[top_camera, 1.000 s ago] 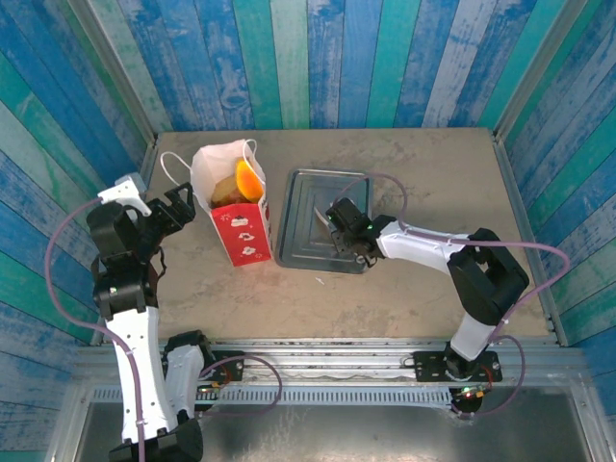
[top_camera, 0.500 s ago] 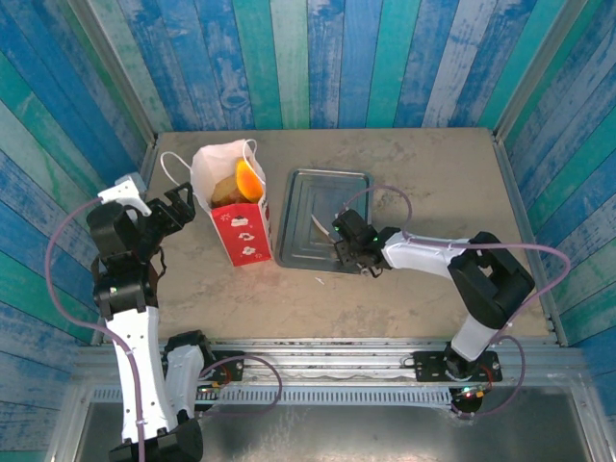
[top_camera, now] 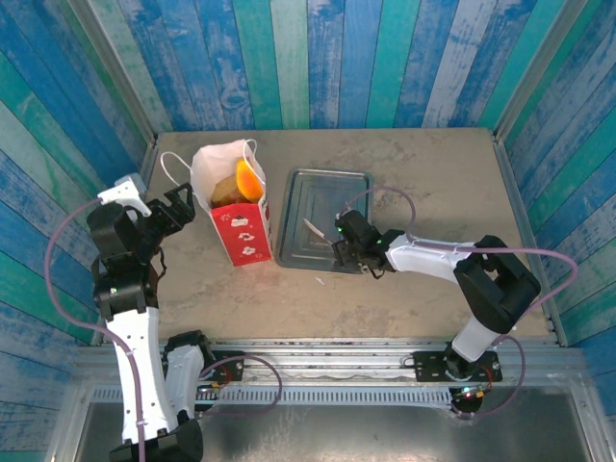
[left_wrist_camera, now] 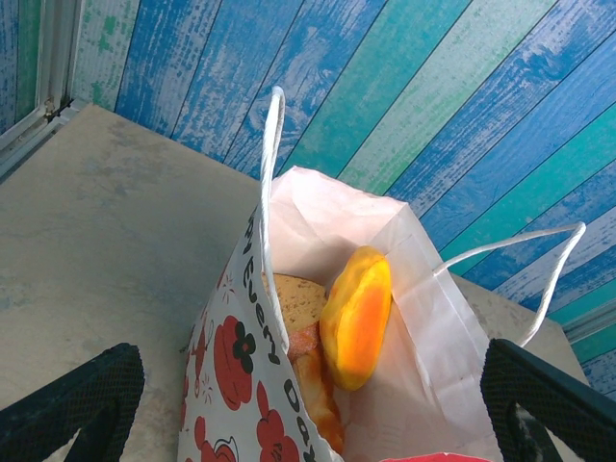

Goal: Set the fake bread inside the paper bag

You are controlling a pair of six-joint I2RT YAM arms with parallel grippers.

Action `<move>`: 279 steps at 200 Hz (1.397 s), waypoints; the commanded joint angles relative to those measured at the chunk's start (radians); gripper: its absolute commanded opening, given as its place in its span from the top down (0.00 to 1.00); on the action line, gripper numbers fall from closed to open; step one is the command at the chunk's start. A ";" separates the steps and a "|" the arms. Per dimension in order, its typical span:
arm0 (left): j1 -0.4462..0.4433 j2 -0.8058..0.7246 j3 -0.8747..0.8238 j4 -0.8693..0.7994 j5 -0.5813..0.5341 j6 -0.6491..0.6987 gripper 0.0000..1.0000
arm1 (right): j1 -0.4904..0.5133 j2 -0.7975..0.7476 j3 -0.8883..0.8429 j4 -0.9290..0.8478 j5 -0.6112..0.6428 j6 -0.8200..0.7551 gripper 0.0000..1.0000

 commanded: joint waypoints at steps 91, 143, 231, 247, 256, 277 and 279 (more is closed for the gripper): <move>-0.003 -0.015 -0.013 0.002 -0.011 0.021 0.06 | -0.004 -0.002 -0.025 0.017 0.006 0.001 0.22; -0.003 -0.016 -0.009 0.000 -0.016 0.022 0.06 | -0.004 -0.001 -0.025 0.016 -0.004 -0.005 0.17; -0.004 -0.008 0.002 0.004 -0.026 0.027 0.06 | -0.005 -0.119 -0.004 -0.026 0.033 -0.023 0.11; -0.004 -0.006 0.006 0.008 -0.030 0.028 0.06 | -0.006 -0.174 0.009 -0.052 0.054 -0.035 0.09; -0.004 -0.003 0.008 0.010 -0.034 0.030 0.06 | -0.006 -0.206 0.016 -0.066 0.066 -0.043 0.07; -0.004 0.004 0.022 0.008 -0.059 0.036 0.06 | -0.019 -0.289 0.029 -0.096 0.092 -0.057 0.03; -0.004 0.004 0.023 0.009 -0.063 0.037 0.06 | -0.021 -0.296 0.030 -0.098 0.095 -0.057 0.03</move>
